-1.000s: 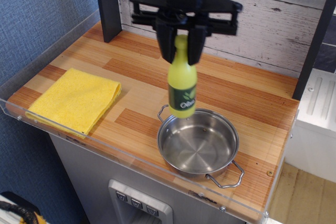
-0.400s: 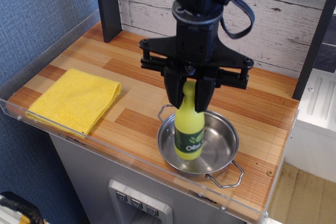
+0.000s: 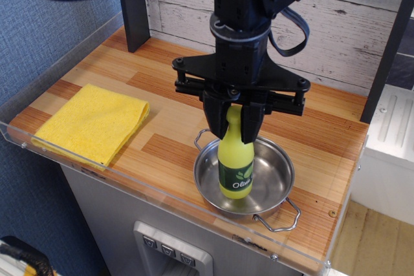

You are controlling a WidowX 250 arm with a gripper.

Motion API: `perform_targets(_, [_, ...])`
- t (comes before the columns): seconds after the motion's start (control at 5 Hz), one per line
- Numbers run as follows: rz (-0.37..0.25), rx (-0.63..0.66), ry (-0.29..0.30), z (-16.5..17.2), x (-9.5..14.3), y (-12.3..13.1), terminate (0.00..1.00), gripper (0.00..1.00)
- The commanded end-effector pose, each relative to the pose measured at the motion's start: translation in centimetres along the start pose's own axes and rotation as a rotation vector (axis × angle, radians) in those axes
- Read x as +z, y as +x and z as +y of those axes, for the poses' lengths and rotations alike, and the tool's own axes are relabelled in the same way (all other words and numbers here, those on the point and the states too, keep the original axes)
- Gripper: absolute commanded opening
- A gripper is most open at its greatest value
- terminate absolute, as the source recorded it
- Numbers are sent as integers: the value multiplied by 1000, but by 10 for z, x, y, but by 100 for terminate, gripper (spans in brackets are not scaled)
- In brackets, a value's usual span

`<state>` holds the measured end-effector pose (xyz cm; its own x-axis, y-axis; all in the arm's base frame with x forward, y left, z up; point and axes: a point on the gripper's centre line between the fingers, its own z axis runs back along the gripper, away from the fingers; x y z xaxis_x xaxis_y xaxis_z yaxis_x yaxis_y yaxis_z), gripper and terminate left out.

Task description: Put the bottle in the pot

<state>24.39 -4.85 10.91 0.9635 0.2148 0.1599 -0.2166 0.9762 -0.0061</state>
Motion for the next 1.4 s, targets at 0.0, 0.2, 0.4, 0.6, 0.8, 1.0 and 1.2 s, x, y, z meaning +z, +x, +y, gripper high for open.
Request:
perform_targets(0.0, [0,22,9,3,3,2,0,100])
perform_targets(0.2, [-6,24,13,4,6,3,0,100])
perform_targets(0.4, [-24,35,7,4,17,4,0,100])
perform_targets(0.6, [-31,42,0,5,23,7,0,100])
perform_targets(0.8, [-49,47,-22,3,33,14,0,100])
perform_targets(1.0, [-62,60,-30,4,42,19,0,100])
perform_targets(1.2, [-87,100,-23,13,55,27,0,100])
